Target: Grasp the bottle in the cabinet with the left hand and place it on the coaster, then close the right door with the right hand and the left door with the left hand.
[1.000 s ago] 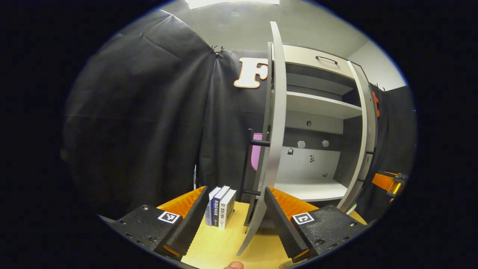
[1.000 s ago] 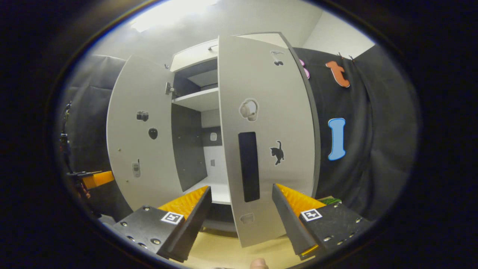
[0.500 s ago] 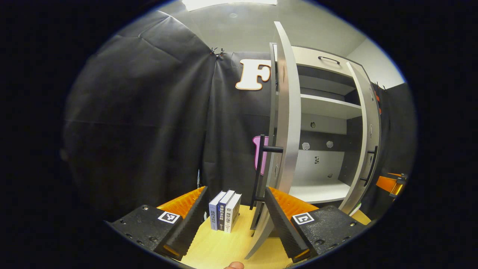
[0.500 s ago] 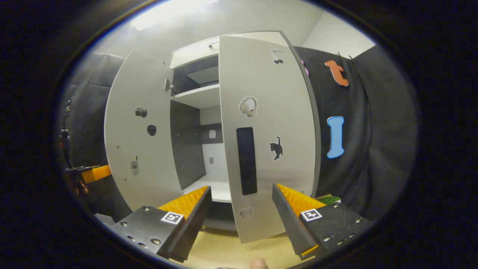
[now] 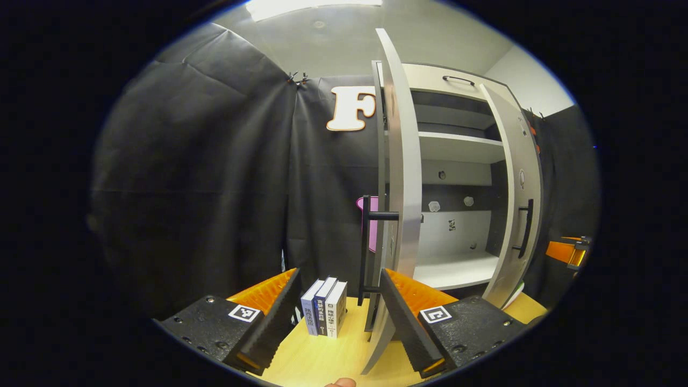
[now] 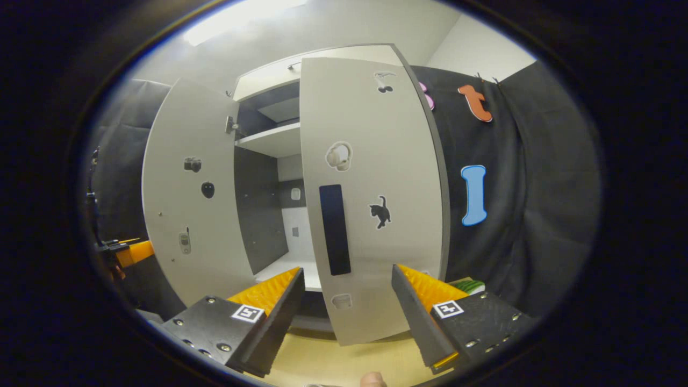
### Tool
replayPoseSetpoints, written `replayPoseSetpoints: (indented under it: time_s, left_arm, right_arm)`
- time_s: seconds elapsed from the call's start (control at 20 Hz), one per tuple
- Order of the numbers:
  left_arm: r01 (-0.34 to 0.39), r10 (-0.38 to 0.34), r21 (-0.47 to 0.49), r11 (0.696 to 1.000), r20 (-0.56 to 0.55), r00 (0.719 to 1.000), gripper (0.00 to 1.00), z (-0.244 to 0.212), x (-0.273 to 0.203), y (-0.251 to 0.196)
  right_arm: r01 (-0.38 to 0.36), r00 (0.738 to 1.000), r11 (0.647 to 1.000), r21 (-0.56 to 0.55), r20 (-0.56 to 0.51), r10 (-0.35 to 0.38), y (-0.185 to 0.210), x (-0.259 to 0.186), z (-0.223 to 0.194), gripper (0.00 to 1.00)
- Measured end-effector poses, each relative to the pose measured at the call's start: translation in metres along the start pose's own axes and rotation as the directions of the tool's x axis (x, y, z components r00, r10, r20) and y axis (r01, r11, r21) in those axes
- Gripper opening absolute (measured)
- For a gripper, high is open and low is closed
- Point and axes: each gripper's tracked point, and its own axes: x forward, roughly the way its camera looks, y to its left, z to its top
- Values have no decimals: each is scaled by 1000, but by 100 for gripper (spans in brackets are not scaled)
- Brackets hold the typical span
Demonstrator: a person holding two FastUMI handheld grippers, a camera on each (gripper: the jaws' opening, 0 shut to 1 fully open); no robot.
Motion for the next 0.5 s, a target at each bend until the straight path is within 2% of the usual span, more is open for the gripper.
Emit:
replayPoseSetpoints:
  time_s: [0.25, 0.5]
  left_arm:
    - [20, -20, -39, 999, -1, 1000, 92, -3, 2, -2]
    - [51, -51, -36, 998, 1, 999, 92, -3, 5, -6]
  right_arm:
    - [18, 1000, 1000, -12, 3, -18, -12, -5, 7, 98]
    - [58, 998, 998, -8, 13, -58, -31, -16, 11, 98]
